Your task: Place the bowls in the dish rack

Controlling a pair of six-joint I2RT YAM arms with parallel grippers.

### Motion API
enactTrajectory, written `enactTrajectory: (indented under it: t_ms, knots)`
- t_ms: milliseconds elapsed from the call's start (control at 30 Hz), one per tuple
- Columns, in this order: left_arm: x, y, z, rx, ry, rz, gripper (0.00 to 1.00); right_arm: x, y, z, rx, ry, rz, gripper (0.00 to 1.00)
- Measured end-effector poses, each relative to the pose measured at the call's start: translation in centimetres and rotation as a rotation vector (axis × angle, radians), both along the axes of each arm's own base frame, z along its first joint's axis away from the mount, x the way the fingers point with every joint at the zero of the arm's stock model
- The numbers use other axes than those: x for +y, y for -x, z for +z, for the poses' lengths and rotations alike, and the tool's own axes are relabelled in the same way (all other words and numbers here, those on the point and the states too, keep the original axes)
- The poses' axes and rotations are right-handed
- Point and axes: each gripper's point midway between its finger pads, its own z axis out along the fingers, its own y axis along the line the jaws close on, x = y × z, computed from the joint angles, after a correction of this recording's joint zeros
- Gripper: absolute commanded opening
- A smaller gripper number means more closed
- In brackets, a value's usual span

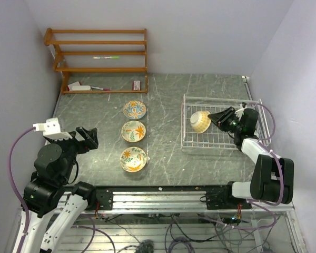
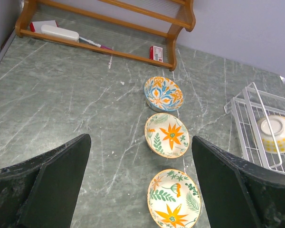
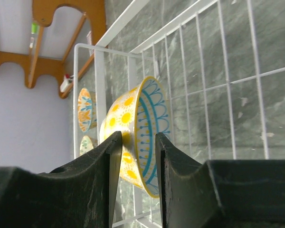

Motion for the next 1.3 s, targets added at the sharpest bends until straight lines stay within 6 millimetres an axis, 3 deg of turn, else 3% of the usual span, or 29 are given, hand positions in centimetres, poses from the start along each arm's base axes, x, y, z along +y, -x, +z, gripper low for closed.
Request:
enactTrajectory:
  t_ms: [300, 433, 500, 800, 900, 1033, 1167, 1300]
  knots:
    - [0.0, 0.0, 0.0, -0.001, 0.001, 0.0, 0.98, -2.1, 0.6, -0.6, 0.052, 0.126, -0.092, 0.34]
    - [0.0, 0.0, 0.0, -0.001, 0.001, 0.0, 0.98, -2.6, 0.9, -0.9, 0.068, 0.151, -0.108, 0.35]
    - [0.0, 0.0, 0.0, -0.001, 0.001, 0.0, 0.98, -2.8, 0.9, -1.0, 0.073, 0.164, -0.114, 0.41]
    - [0.0, 0.1, 0.1, -0.007, 0.003, 0.0, 0.98, -3.6, 0.5, -0.6, 0.076, 0.212, -0.129, 0.42]
    - [0.0, 0.1, 0.1, -0.007, 0.003, 0.0, 0.98, -3.7, 0.6, -0.9, 0.085, 0.224, -0.133, 0.5]
    - [0.0, 0.1, 0.1, -0.007, 0.003, 0.0, 0.98, -4.5, 0.5, -0.7, 0.105, 0.289, -0.144, 0.74]
    - [0.0, 0.1, 0.1, -0.007, 0.003, -0.002, 0.98, -5.2, -0.2, 0.9, 0.098, 0.412, -0.153, 0.94]
    - [-0.1, 0.1, 0.1, -0.007, 0.004, -0.007, 0.98, -4.0, -0.8, 2.4, 0.082, 0.552, -0.119, 0.96]
